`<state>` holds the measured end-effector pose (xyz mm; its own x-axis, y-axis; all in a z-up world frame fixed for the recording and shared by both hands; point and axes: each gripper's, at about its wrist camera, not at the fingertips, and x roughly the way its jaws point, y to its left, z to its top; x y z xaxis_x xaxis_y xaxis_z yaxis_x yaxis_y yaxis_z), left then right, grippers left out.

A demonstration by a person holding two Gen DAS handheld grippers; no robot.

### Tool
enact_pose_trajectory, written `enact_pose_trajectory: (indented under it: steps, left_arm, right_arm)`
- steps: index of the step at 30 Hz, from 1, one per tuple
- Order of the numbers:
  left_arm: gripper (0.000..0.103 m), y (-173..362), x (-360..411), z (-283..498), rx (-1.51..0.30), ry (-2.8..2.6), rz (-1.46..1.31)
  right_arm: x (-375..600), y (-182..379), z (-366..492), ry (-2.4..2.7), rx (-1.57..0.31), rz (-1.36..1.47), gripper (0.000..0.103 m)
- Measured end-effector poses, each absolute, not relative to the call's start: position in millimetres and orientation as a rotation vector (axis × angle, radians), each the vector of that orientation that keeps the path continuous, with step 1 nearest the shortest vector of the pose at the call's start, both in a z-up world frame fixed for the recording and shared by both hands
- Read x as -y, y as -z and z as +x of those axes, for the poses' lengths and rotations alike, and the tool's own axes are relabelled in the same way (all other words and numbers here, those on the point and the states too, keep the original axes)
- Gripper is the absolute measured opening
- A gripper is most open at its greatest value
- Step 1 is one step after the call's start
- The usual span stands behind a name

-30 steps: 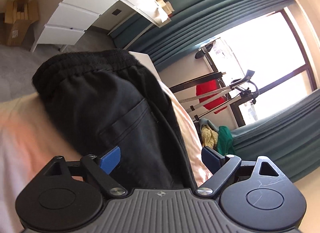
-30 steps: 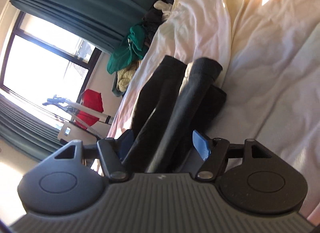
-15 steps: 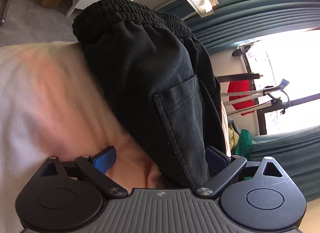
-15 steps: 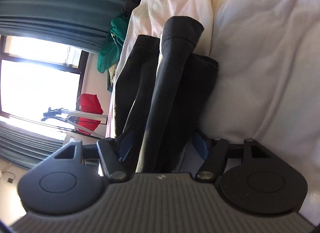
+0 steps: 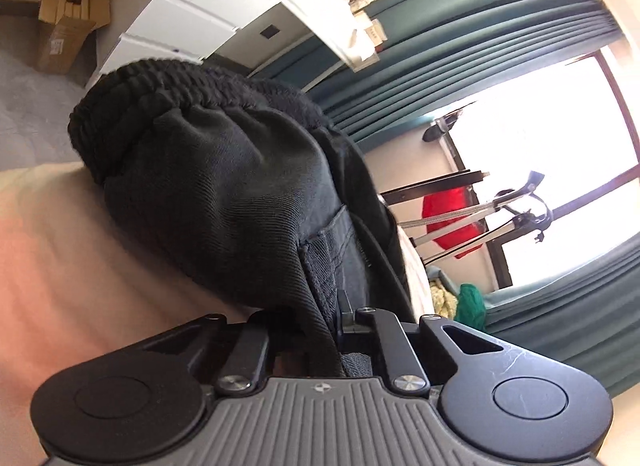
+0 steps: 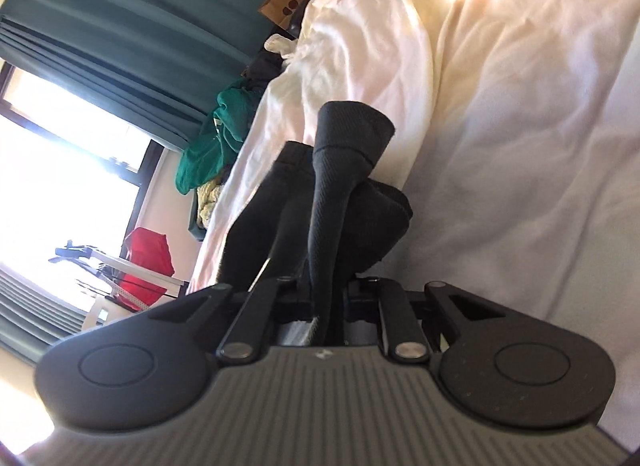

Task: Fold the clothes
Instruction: 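Fold the waistband over again with the left gripper while the right gripper holds the legs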

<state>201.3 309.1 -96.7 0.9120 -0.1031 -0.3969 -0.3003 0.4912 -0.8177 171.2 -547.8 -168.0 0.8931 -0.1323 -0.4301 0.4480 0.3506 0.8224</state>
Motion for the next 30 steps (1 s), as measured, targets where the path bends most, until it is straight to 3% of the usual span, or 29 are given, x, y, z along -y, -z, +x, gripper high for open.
enact_pose_trajectory:
  steps: [14,25,28,29,30]
  left_arm:
    - [0.009,46.0,-291.1,128.2,-0.422,0.026,-1.051]
    - [0.013,54.9,-290.6,75.9,-0.615,-0.004,-1.01]
    - [0.026,44.8,-283.9,59.2,-0.601,-0.034,-0.91]
    - [0.04,41.0,-279.2,53.2,-0.6,-0.037,-0.869]
    - [0.047,37.2,-274.0,47.4,-0.599,-0.039,-0.827]
  right_arm:
    - [577.5,141.3,84.0,0.393,-0.189,1.255,0.011]
    - [602.9,196.5,44.9,0.439,-0.276,1.323,0.012]
    - [603.2,201.2,51.1,0.414,-0.305,1.252,0.015]
    - [603.0,201.6,52.7,0.4,-0.315,1.22,0.016]
    - [603.8,203.7,52.3,0.386,-0.316,1.213,0.017]
